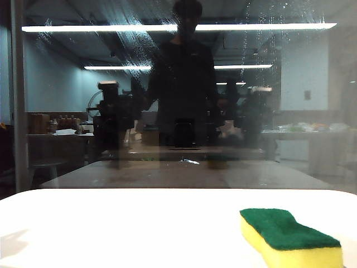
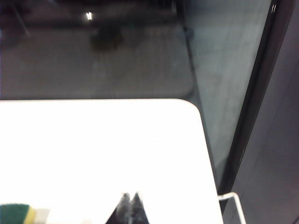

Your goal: Reach upward to find where there is water on the glass, pick up the sponge from the table, dry the water, and finally place the sponge back on the table.

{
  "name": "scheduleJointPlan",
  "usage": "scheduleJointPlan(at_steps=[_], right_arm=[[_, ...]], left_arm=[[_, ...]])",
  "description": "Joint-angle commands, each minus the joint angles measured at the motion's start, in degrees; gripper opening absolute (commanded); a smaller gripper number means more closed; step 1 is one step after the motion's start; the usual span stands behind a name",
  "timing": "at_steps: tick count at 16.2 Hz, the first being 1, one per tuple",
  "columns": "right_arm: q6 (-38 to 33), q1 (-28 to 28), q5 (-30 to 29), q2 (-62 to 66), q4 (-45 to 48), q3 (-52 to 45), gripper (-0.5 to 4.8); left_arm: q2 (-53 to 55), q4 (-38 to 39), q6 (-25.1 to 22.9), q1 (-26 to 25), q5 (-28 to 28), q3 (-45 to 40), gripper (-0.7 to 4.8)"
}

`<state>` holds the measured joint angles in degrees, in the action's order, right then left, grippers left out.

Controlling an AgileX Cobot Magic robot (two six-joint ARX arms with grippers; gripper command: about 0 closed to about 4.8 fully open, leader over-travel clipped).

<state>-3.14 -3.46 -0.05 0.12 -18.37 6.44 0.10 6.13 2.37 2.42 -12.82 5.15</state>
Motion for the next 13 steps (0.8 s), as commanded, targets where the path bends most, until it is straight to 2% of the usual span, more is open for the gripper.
scheduleJointPlan(at_steps=[1, 6, 13], right_arm=[[-0.07, -0.09, 0.04, 0.02, 3.39, -2.19, -0.08], [0.46, -0.07, 0.44, 0.0, 4.17, -4.61, -0.08], [0.39, -0.02, 1.99, 0.0, 5.44, -5.07, -0.05]], left_arm=[[0.04, -1.75, 0.04, 0.0, 0.13, -1.99, -0.06], [0.04, -2.99, 0.0, 0.0, 6.56, -4.28, -0.06], [0.04, -2.75, -0.42, -0.02, 8.85, -4.68, -0.06]])
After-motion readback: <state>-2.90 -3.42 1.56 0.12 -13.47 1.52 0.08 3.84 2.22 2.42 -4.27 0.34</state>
